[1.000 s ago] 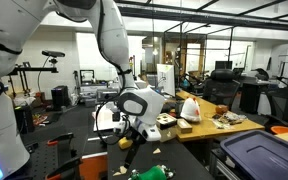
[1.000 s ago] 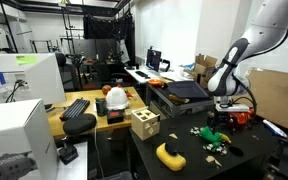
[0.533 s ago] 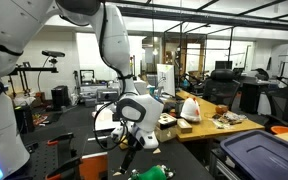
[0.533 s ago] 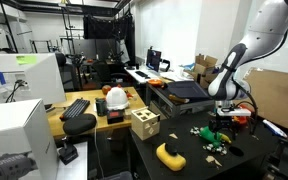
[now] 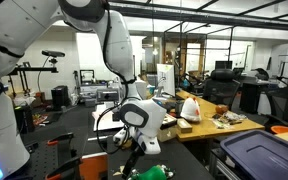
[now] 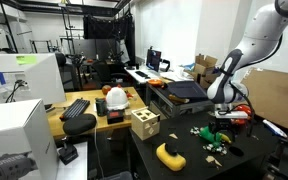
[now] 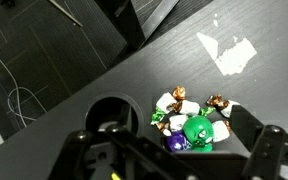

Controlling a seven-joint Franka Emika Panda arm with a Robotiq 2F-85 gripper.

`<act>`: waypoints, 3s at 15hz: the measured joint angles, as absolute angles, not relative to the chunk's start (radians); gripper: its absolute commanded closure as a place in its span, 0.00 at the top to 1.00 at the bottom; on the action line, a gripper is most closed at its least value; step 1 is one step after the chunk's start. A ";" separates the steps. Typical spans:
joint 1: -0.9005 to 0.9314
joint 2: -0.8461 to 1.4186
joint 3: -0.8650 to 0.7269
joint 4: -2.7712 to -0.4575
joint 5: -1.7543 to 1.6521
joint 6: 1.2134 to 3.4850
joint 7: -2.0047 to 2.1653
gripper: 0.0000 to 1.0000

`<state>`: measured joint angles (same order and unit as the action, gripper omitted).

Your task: Put one of the candies in the orange bowl

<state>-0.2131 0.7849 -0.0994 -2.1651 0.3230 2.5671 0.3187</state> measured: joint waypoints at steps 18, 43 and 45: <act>-0.108 0.872 -0.170 -2.108 0.330 2.596 0.440 1.00; -0.077 0.969 -0.168 -2.024 0.330 2.636 0.441 0.72; -0.071 0.976 -0.171 -2.021 0.330 2.656 0.441 0.61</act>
